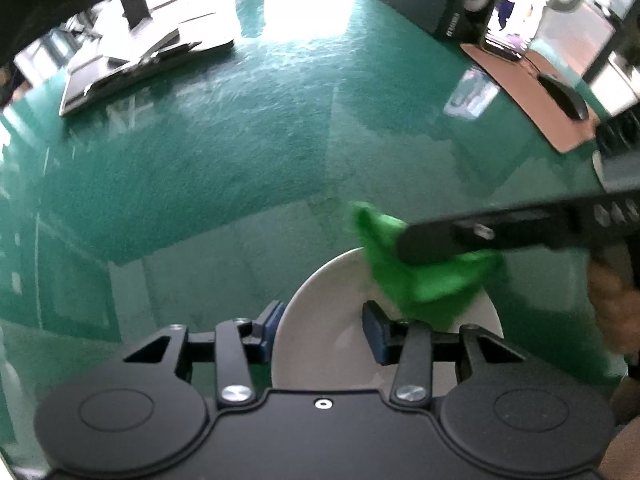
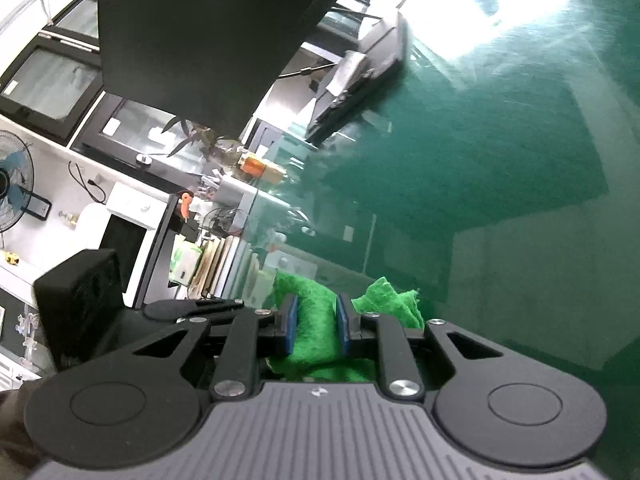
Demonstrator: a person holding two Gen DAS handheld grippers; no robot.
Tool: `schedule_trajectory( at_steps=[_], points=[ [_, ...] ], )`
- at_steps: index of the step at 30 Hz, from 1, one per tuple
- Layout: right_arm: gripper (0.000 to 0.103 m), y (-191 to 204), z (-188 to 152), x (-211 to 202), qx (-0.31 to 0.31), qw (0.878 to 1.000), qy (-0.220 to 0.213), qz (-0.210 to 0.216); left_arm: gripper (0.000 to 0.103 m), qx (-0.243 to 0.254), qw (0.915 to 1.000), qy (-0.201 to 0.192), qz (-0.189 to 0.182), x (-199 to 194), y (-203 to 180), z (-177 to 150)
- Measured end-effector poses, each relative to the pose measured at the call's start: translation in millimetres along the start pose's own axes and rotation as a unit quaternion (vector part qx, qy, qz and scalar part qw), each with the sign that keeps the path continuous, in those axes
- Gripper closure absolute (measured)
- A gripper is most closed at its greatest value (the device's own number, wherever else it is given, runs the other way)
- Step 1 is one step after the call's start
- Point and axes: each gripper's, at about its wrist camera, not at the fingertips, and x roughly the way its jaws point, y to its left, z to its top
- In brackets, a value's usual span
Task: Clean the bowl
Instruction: 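Wipe the cloth over the bowl's rim and inside with the right gripper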
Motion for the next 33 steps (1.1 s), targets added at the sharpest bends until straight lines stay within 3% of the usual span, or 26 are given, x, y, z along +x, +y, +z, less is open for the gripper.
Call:
schedule_trajectory(
  at_steps=[1,2,4,6,9,11,16,18,19,24,30,33],
  points=[
    [0.083,-2,-3,-4,0.011,1.000,-0.001,0.000,0.053,-0.026,0.9996,-0.007,-0.010,-7,5,-5],
    [0.083,-2,-4,-6,0.015,1.000,-0.003,-0.001,0.033,-0.041,0.9989,-0.013,-0.016,-12,8,-8],
    [0.083,-3,-8,-9,0.024,1.000,-0.009,0.000,0.006,-0.068,0.9975,-0.019,-0.010,-22,10,-19],
    [0.083,-6,-9,-8,0.035,0.999,-0.013,0.004,0.006,-0.069,0.9975,-0.010,0.001,-27,5,-29],
    [0.083,-7,-8,-5,0.036,0.999,-0.012,0.007,0.017,-0.052,0.9985,0.001,0.014,-26,-5,-38],
    [0.083,-6,-8,-4,0.031,0.999,-0.012,0.006,0.057,-0.050,0.9985,0.012,0.019,-20,-10,-41],
    [0.083,-5,-9,-6,0.022,1.000,-0.010,0.003,0.064,-0.093,0.9956,0.011,0.001,-15,0,-43],
    [0.083,-4,-10,-8,0.017,1.000,-0.009,0.001,0.071,-0.092,0.9957,0.012,0.001,-15,3,-42],
    [0.083,-4,-10,-9,0.016,1.000,-0.009,0.000,0.081,-0.091,0.9958,0.012,0.003,-16,6,-40],
    [0.083,-1,-17,-16,0.006,1.000,0.006,-0.003,0.082,-0.056,0.9983,0.014,0.013,-14,13,-25],
    [0.083,4,-15,-13,-0.004,1.000,0.006,-0.014,0.079,0.031,0.9983,0.027,0.041,-10,-1,-11],
    [0.083,5,0,0,-0.012,1.000,-0.003,-0.013,0.079,0.034,0.9982,0.030,0.039,-10,0,-11]
  ],
)
